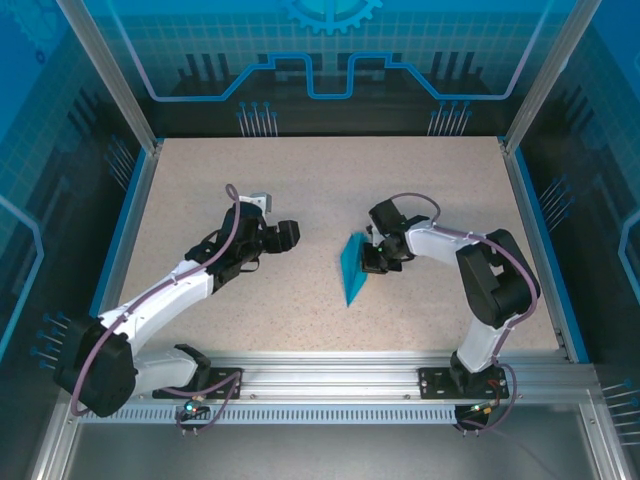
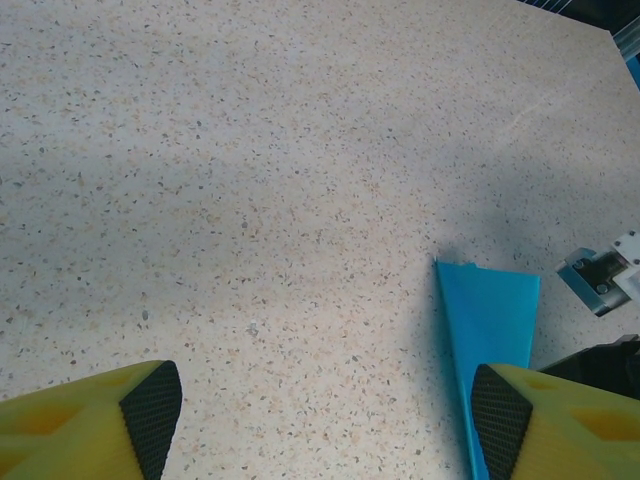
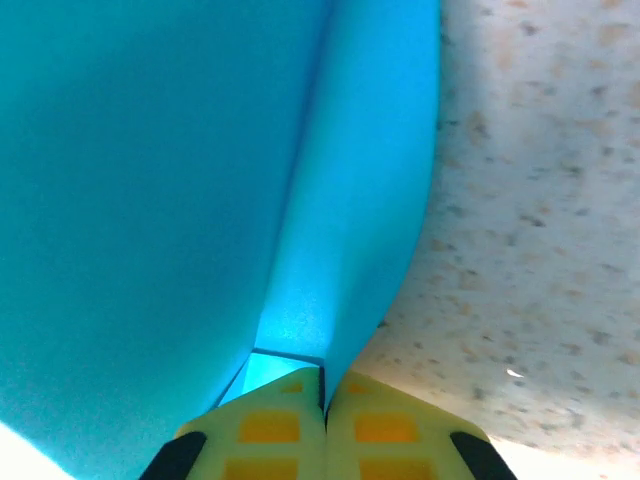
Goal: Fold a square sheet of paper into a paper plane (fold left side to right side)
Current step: Turn over the paper plane at the center of the table, then pick up the paper plane at the center of the table.
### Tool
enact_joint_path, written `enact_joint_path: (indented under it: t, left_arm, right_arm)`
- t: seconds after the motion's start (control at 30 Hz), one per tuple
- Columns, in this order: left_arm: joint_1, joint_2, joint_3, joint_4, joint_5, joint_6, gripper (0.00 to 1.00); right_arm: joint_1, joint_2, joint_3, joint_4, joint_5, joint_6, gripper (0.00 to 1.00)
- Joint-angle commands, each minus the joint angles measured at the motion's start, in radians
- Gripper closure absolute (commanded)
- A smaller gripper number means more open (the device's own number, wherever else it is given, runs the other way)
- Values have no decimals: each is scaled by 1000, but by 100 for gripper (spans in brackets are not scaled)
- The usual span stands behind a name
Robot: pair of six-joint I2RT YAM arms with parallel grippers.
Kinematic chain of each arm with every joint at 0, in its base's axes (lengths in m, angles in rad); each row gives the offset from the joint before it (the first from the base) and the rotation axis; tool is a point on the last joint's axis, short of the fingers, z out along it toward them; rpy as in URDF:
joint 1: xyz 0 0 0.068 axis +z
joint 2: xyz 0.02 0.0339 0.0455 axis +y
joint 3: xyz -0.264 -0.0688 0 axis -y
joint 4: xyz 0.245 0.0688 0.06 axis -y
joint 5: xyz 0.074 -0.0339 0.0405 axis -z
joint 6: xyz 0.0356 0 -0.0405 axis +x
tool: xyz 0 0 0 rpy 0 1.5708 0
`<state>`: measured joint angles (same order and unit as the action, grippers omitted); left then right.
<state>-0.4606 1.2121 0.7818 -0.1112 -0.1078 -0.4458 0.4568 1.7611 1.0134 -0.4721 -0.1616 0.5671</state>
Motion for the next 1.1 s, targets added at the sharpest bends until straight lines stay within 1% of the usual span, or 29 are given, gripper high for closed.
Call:
enact_joint_path:
  t: [0.0, 0.07, 0.17, 0.2, 0.33, 0.47, 0.57, 0.67, 0.8, 0.93, 1.07]
  left_arm:
    - [8, 3, 8, -4, 13, 5, 20]
    - [8, 4, 8, -3, 15, 3, 20]
    - [7, 7, 8, 1, 19, 4, 19]
    - [7, 5, 7, 0, 20, 3, 19]
    - [8, 4, 14, -1, 17, 9, 19]
    - [8, -2, 18, 3, 11, 16, 17]
    - [8, -3, 23, 3, 7, 20, 15]
    - [8, -7, 25, 2, -4, 16, 15]
    - [10, -32, 13, -9, -58, -11, 14]
    - [10, -101, -37, -12, -151, -50, 11]
    - [16, -167, -82, -23, -188, -62, 8]
  right_arm:
    - [-21, -40, -7, -40, 42, -27, 97]
    - [-22, -53, -10, -27, 28, -27, 94]
    - [-22, -72, -6, -27, 18, -33, 86]
    - [-22, -80, -1, -37, 24, -36, 83]
    - [-21, -131, 14, -102, 74, -50, 65]
    - [-14, -207, 21, -162, 114, -56, 56]
    - [13, -260, 41, -211, 135, -63, 49]
    - [76, -284, 84, -257, 148, -87, 41]
    - [193, -223, 195, -348, 188, -96, 38]
    - [312, -79, 333, -454, 292, -110, 36]
    - [383, 59, 439, -528, 385, -123, 35]
